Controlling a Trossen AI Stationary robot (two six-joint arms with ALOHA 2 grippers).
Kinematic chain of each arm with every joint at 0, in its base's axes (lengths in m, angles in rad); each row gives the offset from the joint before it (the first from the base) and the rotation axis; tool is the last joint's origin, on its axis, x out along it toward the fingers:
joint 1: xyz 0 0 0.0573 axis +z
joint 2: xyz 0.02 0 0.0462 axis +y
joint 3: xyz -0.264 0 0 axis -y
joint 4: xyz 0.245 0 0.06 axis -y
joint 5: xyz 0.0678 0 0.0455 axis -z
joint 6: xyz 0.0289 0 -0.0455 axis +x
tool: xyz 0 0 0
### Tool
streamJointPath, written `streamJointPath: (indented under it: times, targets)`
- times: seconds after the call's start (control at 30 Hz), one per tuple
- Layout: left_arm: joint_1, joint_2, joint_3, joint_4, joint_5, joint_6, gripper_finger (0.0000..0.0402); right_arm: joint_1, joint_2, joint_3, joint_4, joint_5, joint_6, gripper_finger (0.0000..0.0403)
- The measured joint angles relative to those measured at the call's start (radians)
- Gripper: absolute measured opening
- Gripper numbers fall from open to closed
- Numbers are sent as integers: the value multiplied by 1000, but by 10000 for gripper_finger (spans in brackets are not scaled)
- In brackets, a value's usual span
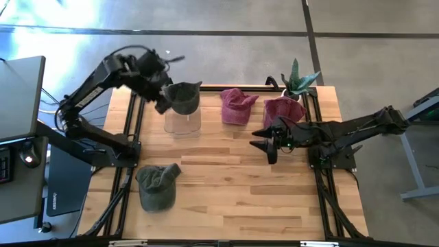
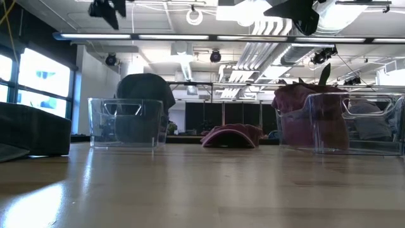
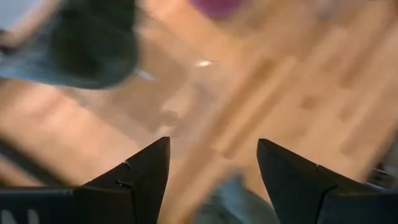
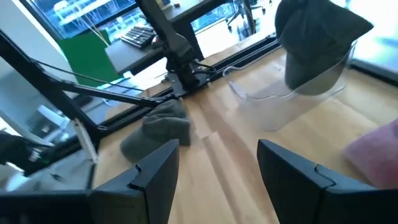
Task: Pick & Place hat
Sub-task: Put the red cap into the right transparent bin
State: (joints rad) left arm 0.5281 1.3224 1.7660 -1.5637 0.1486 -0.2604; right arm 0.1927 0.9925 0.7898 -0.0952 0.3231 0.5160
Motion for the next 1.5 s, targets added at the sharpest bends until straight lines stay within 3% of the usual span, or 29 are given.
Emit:
streamJointPath:
  times: [0.1, 0.27, 0.4, 0.47, 0.6, 0.77, 0.93, 1.13, 1.3, 1.5]
  targets:
    - [-187, -24, -10, -8, -5, -188, 234, -21, 1, 0, -23, -26, -46, 212]
    - [-504, -37, -95, -4, -95, -542, 234, -59, 0, 0, -85, -121, -70, 212]
    - [-719, -32, -220, 18, -145, -825, 234, -121, 1, 0, -107, -237, 4, 212]
    - [-808, -23, -302, 115, -183, -942, 234, -169, 14, 0, -95, -334, 9, 212]
    - [-915, -11, -485, 470, -268, -1100, 234, -262, 71, 9, -107, -487, 5, 212]
    - [-934, -13, -661, 895, -296, -1133, 234, -305, 235, 110, -196, -530, -193, 212]
    - [-915, -13, -696, 952, -337, -1106, 234, -304, 440, 253, -300, -440, -491, 224]
    - [-915, -40, -648, 880, -327, -978, 234, -305, 650, 399, -379, -183, -729, 276]
    - [-914, -38, -615, 785, -323, -914, 234, -308, 788, 463, -373, 40, -840, 299]
    - [-915, -37, -617, 736, -300, -864, 234, -334, 886, 474, -380, 127, -891, 292]
